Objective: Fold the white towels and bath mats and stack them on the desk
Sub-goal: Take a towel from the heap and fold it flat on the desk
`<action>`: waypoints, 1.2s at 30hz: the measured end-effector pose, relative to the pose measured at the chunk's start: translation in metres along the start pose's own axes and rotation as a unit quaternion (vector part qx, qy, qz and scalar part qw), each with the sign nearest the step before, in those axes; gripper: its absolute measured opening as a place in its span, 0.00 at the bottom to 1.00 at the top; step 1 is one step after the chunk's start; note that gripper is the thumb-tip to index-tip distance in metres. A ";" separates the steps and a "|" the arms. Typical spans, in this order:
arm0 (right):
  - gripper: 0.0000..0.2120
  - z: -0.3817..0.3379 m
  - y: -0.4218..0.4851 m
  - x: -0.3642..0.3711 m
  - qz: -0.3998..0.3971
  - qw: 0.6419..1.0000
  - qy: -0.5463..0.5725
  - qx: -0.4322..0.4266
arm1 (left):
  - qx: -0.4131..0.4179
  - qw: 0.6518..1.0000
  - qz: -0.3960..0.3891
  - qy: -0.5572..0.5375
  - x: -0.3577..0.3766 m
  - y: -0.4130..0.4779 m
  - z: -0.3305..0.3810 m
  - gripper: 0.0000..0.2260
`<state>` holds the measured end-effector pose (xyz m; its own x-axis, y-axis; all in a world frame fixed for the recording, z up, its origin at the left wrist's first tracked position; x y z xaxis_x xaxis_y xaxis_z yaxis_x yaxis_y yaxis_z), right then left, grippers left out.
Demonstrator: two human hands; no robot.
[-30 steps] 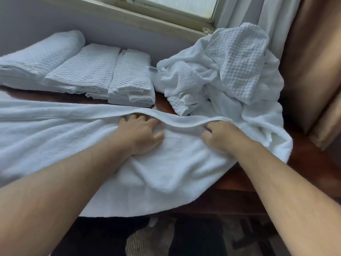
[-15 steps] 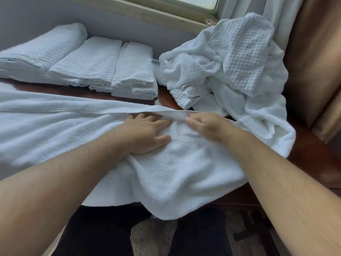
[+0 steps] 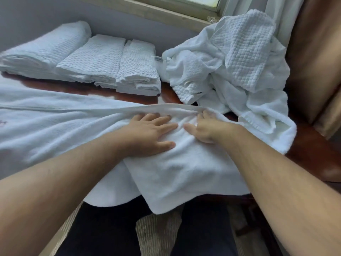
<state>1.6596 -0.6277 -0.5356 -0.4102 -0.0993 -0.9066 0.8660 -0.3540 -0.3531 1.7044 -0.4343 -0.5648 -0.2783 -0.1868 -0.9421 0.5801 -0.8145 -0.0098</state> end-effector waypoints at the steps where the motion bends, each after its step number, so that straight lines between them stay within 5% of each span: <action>1: 0.43 0.002 0.005 0.003 0.022 0.999 0.028 0.009 | 0.005 1.000 0.008 -0.001 -0.001 0.001 0.000 0.32; 6: 0.39 0.007 0.011 0.009 0.083 0.995 0.061 0.000 | -0.038 0.999 0.022 0.016 -0.006 0.016 -0.010 0.32; 11: 0.58 0.019 -0.010 -0.008 0.058 0.995 0.077 0.035 | 0.012 1.000 -0.010 -0.005 -0.012 0.030 -0.017 0.31; 14: 0.43 0.017 -0.002 -0.004 0.061 0.995 0.075 0.021 | 0.071 0.994 -0.060 -0.066 -0.009 0.024 -0.015 0.31; 16: 0.38 0.011 0.003 0.007 0.073 0.995 0.072 -0.005 | 0.066 0.996 -0.025 -0.058 -0.008 0.023 -0.013 0.28; 19: 0.34 0.014 0.008 0.003 0.117 0.992 0.052 0.007 | 0.054 0.996 0.046 -0.045 -0.009 0.024 -0.007 0.26; 23: 0.37 0.014 0.005 -0.028 0.137 0.989 0.011 0.054 | 0.054 0.967 0.053 -0.243 -0.021 0.019 -0.013 0.23; 25: 0.35 0.006 0.008 -0.025 0.132 0.991 0.002 0.036 | 0.028 0.980 0.071 -0.186 -0.018 0.022 -0.016 0.18; 28: 0.37 -0.003 0.015 0.004 0.073 0.996 0.029 0.030 | -0.017 0.997 0.071 -0.035 -0.007 0.027 -0.013 0.25; 36: 0.14 0.028 0.005 0.020 0.305 0.916 0.261 0.013 | 0.049 0.961 0.197 -0.185 -0.022 0.017 -0.013 0.12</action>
<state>1.6476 -0.6572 -0.5493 0.3459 0.1688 -0.9230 0.8785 -0.4038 0.2554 1.7305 -0.4373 -0.5490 -0.3148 -0.6599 -0.6823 0.6270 -0.6842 0.3725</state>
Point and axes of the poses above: each hand's wrist, its own y-axis towards the middle knuckle, its own x-axis out of the palm, z = x × y, the point moved 4 cm from there along y, towards the middle knuckle, and after that the axes turned 11 degrees about -y, right-handed, at the moved point
